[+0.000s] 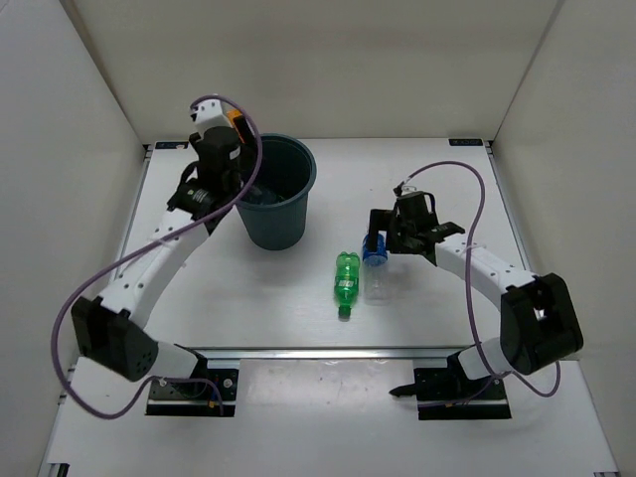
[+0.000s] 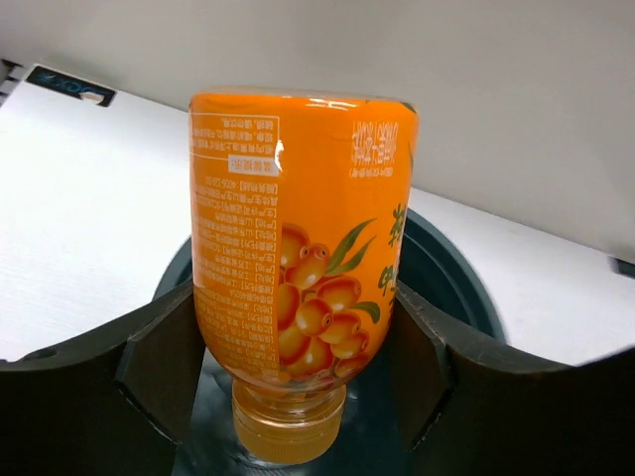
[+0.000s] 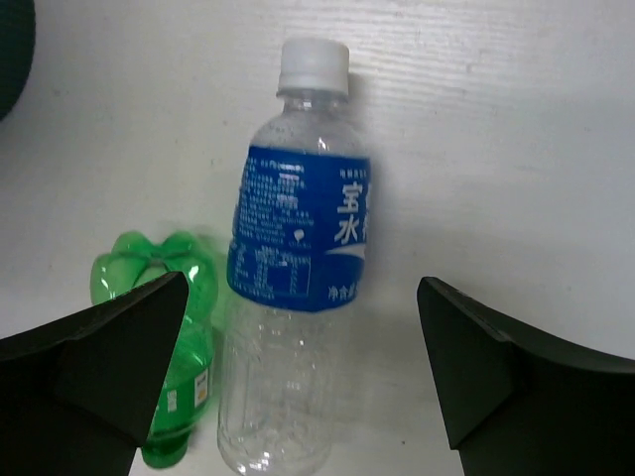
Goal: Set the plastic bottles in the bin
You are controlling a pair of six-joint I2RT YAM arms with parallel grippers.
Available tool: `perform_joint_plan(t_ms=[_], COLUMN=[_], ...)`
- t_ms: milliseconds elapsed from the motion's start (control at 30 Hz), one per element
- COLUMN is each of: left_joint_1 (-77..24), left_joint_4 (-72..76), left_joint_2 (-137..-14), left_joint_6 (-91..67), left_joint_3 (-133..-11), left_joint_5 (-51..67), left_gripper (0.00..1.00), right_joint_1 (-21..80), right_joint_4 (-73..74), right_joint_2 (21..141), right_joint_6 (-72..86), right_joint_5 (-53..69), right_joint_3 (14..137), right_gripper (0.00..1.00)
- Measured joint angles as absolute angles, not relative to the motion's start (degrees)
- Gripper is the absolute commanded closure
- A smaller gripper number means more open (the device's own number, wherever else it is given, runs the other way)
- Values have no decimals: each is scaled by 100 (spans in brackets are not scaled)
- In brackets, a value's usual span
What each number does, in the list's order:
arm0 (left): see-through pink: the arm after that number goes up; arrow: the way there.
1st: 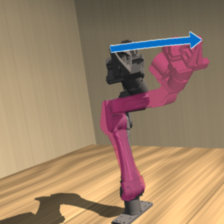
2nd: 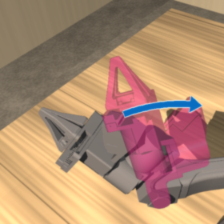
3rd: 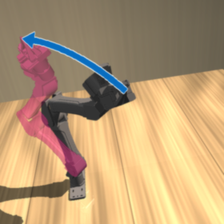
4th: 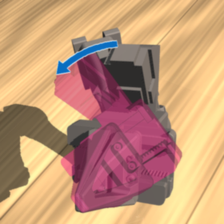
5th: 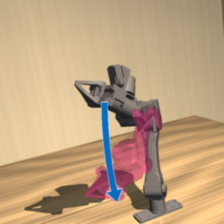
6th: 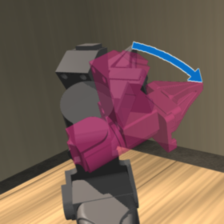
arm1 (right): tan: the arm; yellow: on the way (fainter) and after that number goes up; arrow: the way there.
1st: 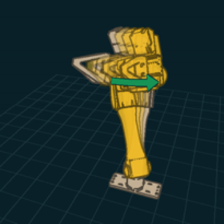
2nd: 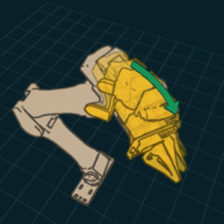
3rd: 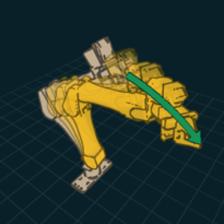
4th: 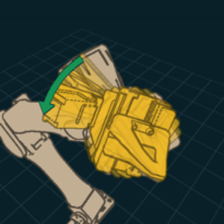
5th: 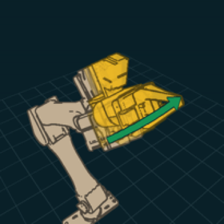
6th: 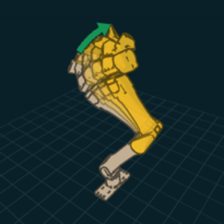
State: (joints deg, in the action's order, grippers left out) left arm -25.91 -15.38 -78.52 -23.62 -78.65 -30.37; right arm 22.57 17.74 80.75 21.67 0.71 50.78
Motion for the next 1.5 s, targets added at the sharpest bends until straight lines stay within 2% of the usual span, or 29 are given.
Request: perform_joint_plan(t_ms=[67,133,233,267,300,400,500,633,733,967,1033,1167,1300,1500], left_joint_1=[-2497,-2550,-2626,-2650,-2665,-2648,-2602,-2681,-2838,-2995,-3109,-3286,-3273,-3258], left_joint_4=[-1538,-1544,-1601,-1680,-1745,-1793,-1796,-1933,-2126,-2576,-2810,-3363,-3935,-4069], left_joint_2=[-8322,-8820,-9323,-9428,-9496,-9465,-9205,-8698,-8145,-6095,-5725,-5349,-5148,-4681], left_joint_6=[-2228,-2121,-2027,-2014,-1999,-1964,-1922,-1815,-1848,-2316,-2438,-2633,-2886,-3247], left_joint_3=[-8145,-8429,-8536,-8536,-8534,-8484,-8482,-8512,-8486,-6991,-6455,-5186,-4285,-3743], left_joint_5=[-3065,-3039,-3009,-3002,-2985,-2884,-2799,-2812,-2749,-2292,-2045,-1409,-934,-497], left_gripper=[48,36,30,20,2,2,1,1,1,1,1,2,2,1], right_joint_1=[2335,2403,2471,2475,2480,2523,2550,2547,2545,2486,2421,2458,3028,4058], right_joint_4=[1671,1605,1579,1579,1588,1612,1638,1636,1660,2169,2296,2281,2086,1267], right_joint_2=[8294,8541,8914,9032,9135,9430,9531,9529,9504,9109,9048,9028,9177,10451], right_joint_6=[2191,2239,2287,2298,2309,2401,2477,2591,2648,2416,2241,1859,1411,862], right_joint_5=[-78,-233,-412,-454,-486,-587,-705,-727,-731,-856,-847,-843,-851,-482], right_joint_3=[5223,5352,5529,5581,5634,5784,5822,5817,5817,6191,6751,8197,9734,12042], right_gripper=[3,3,6,8,9,18,34,49,69,72,76,75,73,70])
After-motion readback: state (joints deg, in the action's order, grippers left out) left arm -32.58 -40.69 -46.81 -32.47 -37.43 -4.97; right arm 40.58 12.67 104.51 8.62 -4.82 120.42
